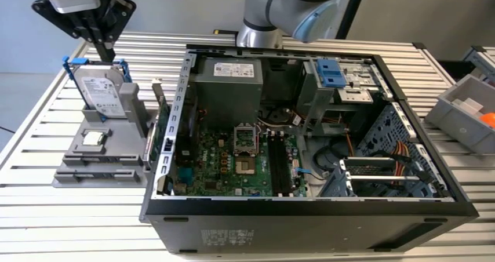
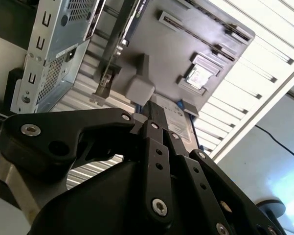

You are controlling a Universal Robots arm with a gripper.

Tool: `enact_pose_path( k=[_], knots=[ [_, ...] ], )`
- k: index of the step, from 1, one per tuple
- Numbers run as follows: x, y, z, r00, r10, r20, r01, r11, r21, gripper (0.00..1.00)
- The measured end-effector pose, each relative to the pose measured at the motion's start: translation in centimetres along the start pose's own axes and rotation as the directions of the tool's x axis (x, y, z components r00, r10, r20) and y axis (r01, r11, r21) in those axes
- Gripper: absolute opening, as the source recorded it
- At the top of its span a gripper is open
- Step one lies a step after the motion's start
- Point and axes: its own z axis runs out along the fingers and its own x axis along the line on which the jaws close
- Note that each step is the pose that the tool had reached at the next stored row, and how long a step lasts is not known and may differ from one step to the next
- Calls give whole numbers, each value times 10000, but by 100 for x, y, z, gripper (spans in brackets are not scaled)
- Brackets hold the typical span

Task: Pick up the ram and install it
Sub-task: 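Reach for the ram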

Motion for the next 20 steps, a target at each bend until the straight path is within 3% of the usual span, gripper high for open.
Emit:
enact_pose_path(
  k=[20],
  knots=[
    [72,-5,-2,10000,0,-1,0,10000,0,0]
  ],
)
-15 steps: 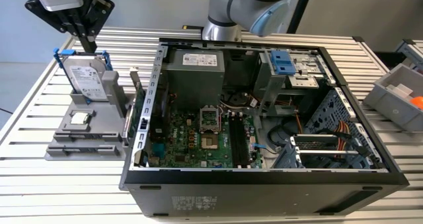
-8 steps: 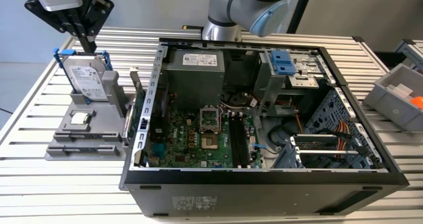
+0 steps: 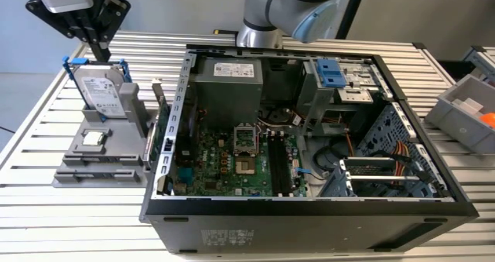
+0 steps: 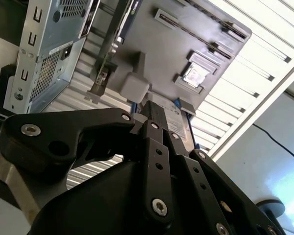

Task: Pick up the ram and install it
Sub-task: 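Reach for the ram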

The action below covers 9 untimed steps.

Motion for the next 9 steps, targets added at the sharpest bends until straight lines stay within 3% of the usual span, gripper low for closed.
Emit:
enact_pose_path(
  k=[9],
  knots=[
    [53,-4,-1,10000,0,0,0,10000,0,0]
  ],
)
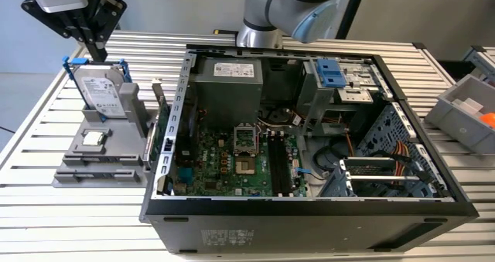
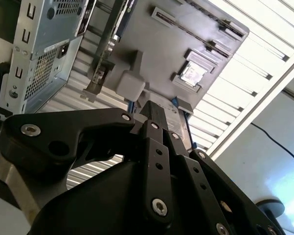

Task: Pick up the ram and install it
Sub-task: 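Reach for the ram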

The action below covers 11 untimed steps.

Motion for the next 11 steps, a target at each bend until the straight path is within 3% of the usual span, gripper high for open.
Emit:
enact_pose_path(
  k=[11],
  knots=[
    [92,-6,-2,10000,0,0,0,10000,0,0]
  ],
)
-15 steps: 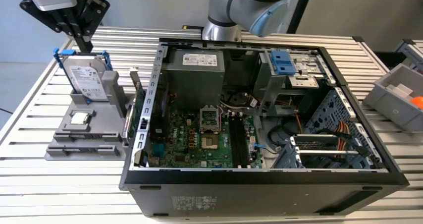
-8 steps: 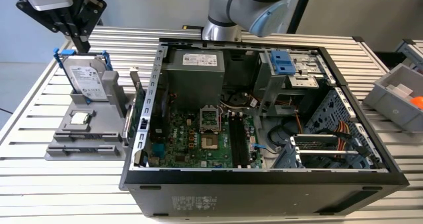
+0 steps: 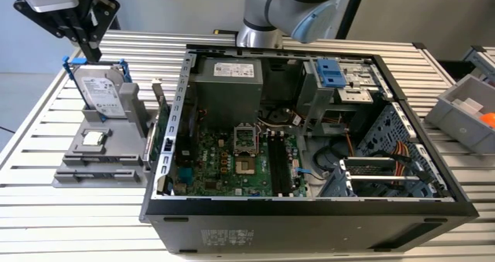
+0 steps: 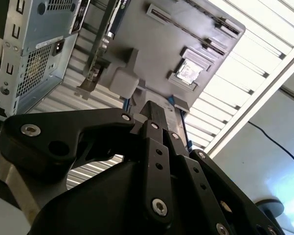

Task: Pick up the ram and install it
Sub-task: 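Reach for the ram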

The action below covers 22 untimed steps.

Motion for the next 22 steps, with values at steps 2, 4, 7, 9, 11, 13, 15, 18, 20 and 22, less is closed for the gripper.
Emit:
enact_pose_path(
  k=[2,4,7,9,11,13,15,18,20,22],
  knots=[
    [24,-2,-1,10000,-3,-1,3,10000,0,0],
    [50,-4,-2,10000,-13,-2,13,10000,0,0],
    [79,-6,-2,10000,-58,-3,58,10000,-1,0],
    [96,-7,-3,10000,-95,-6,95,10000,-1,0],
    [108,-8,-2,9999,-133,-6,133,9999,-3,0],
    [110,-8,-3,9999,-135,-7,135,9999,-3,0],
    [113,-8,-3,9999,-134,-7,134,9999,-2,0],
    [114,-8,-3,9999,-134,-7,134,9999,-2,0],
    [116,-8,-3,9999,-134,-7,134,9999,-2,0],
    [118,-9,-3,9999,-134,-7,134,9999,-3,0]
  ],
)
